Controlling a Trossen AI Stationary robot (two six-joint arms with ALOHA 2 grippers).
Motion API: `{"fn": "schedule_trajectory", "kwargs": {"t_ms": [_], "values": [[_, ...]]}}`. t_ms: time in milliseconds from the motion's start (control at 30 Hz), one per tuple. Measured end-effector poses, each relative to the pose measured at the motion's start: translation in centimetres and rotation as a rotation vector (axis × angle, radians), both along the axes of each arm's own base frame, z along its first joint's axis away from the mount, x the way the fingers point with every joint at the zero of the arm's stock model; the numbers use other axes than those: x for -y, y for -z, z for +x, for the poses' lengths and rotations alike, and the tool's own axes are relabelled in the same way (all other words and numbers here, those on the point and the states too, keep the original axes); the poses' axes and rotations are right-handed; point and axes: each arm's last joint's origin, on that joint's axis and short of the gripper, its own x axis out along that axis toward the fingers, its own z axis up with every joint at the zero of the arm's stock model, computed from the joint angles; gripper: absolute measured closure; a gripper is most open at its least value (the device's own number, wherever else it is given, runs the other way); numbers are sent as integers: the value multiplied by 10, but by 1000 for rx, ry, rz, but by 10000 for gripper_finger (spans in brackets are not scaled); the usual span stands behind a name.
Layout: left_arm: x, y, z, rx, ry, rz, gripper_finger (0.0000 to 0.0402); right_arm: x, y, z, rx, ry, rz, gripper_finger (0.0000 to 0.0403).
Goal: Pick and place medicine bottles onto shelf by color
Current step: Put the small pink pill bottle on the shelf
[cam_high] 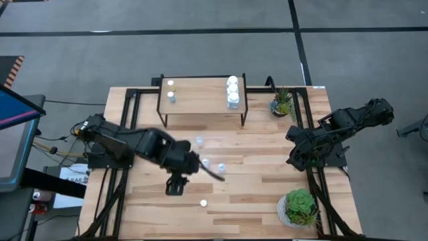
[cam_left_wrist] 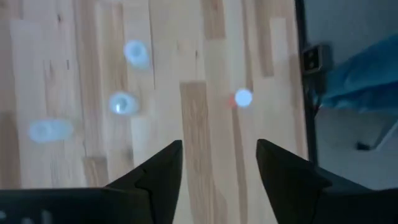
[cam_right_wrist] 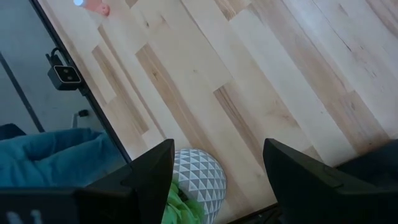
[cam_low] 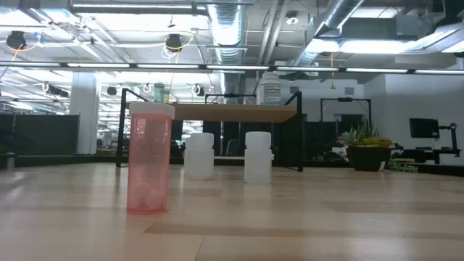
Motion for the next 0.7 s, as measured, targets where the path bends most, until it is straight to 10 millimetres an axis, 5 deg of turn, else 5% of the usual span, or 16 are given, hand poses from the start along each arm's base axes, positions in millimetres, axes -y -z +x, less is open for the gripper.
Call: {"fn": "schedule_trajectory", "kwargs": {"t_ms": [267,500,700], "values": [[48,38,1,64,88,-24,152,0,0,0,0,0,1,132],[83,81,1,175,110,-27,158,0,0,0,0,-1,1,132],[95,118,10,105,74,76,172,0,0,0,-3,-1,0,132]]}}
